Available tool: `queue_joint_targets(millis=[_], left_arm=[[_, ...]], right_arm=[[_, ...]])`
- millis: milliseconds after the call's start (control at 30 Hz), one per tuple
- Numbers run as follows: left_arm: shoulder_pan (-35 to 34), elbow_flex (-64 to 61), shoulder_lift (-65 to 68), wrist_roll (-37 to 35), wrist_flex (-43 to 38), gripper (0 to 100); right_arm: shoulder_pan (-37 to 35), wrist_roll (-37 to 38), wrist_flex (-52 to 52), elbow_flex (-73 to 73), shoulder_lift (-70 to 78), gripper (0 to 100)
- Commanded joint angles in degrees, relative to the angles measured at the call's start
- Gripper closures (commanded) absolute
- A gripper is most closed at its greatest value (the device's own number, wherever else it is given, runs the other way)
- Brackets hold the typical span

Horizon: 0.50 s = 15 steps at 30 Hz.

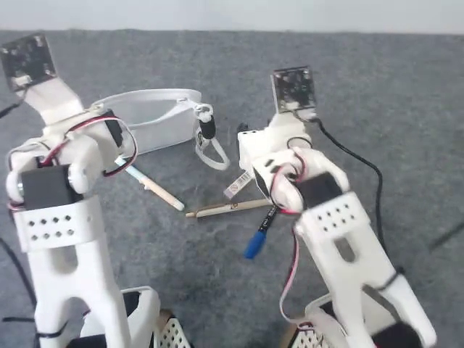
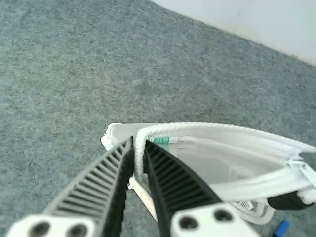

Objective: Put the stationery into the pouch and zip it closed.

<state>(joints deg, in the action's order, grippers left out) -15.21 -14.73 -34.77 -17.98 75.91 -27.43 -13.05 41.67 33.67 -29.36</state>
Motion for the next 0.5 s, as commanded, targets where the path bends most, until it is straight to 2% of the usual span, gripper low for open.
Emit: queue_joint_targets(millis=[0,200,467], left_arm=[[-0.5,0.0,-0.4,-0.6,-2.0,99],[-0.3,-0.2,-0.5,-0.6,-2.0,99],[-0.4,-0.4,-0.5,-0.6,-2.0,99]], right_arm=[[4.3,-1.2,3.0,-5.6,3.1,82.8],[11.7,-4.7,7.8,-8.5,13.2,82.8],[13.6,-4.9,10.2,-15.1,29.6,82.8]])
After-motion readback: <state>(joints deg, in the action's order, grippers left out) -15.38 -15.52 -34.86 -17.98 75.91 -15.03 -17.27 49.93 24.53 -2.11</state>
